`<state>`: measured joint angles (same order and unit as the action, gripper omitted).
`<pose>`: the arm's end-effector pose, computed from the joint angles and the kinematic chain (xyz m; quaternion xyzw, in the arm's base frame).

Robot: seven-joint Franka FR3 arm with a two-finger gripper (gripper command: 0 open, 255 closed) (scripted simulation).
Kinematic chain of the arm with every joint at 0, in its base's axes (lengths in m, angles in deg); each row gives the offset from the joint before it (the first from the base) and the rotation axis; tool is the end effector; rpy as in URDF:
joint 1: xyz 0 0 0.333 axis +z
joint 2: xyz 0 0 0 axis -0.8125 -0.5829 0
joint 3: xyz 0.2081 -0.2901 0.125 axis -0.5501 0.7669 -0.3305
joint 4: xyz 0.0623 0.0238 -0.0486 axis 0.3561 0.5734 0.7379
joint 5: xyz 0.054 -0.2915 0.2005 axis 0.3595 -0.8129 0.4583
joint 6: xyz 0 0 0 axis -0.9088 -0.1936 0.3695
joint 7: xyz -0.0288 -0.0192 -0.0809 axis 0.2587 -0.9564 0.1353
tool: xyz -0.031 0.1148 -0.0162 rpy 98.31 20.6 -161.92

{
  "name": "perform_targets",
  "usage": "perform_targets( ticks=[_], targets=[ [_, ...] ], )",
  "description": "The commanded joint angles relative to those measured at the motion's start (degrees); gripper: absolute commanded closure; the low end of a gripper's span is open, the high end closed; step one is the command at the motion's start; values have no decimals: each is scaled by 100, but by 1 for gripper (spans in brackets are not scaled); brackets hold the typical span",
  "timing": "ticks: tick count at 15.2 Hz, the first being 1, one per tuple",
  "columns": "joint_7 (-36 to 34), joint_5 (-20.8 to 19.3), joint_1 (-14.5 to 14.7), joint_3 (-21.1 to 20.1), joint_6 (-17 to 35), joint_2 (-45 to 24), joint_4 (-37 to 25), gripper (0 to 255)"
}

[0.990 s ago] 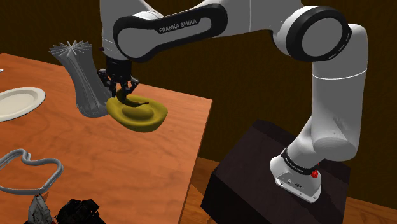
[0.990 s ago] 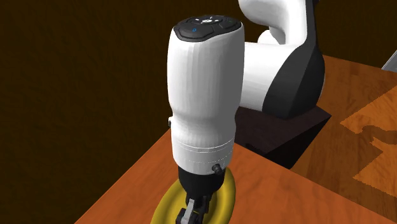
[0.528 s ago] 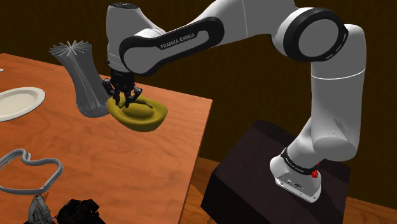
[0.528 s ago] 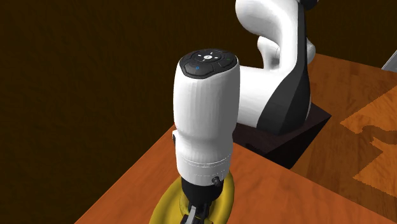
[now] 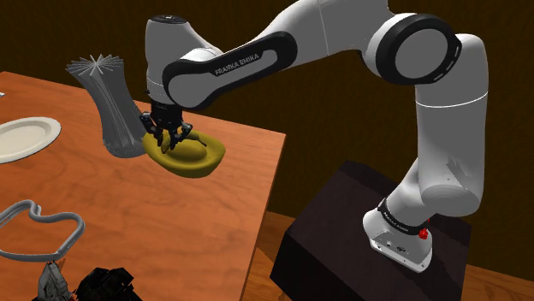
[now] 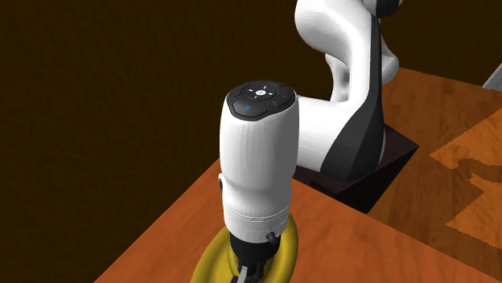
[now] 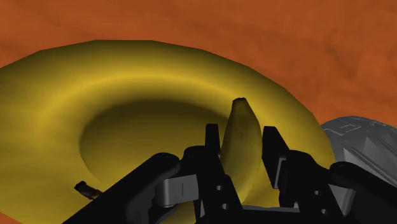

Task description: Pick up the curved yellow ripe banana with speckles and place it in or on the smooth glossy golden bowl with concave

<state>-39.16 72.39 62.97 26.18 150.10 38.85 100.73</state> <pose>0.6334 0.3378 0.4378 -0.8885 0.4422 -0.0135 0.1215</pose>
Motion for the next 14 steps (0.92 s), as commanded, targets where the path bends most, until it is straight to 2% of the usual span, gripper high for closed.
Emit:
perform_targets(
  ticks=[1, 2, 3, 8, 12, 14],
  targets=[
    [-1, -1, 0, 1, 2, -1, 2, 255],
    [-1, -1, 0, 1, 2, -1, 2, 255],
    [0, -1, 0, 1, 2, -1, 2, 0],
    [-1, -1, 0, 1, 2, -1, 2, 0],
    [101, 182, -150, -103, -475, 430, -60, 0],
    [102, 183, -149, -102, -474, 431, -59, 0]
  ],
)
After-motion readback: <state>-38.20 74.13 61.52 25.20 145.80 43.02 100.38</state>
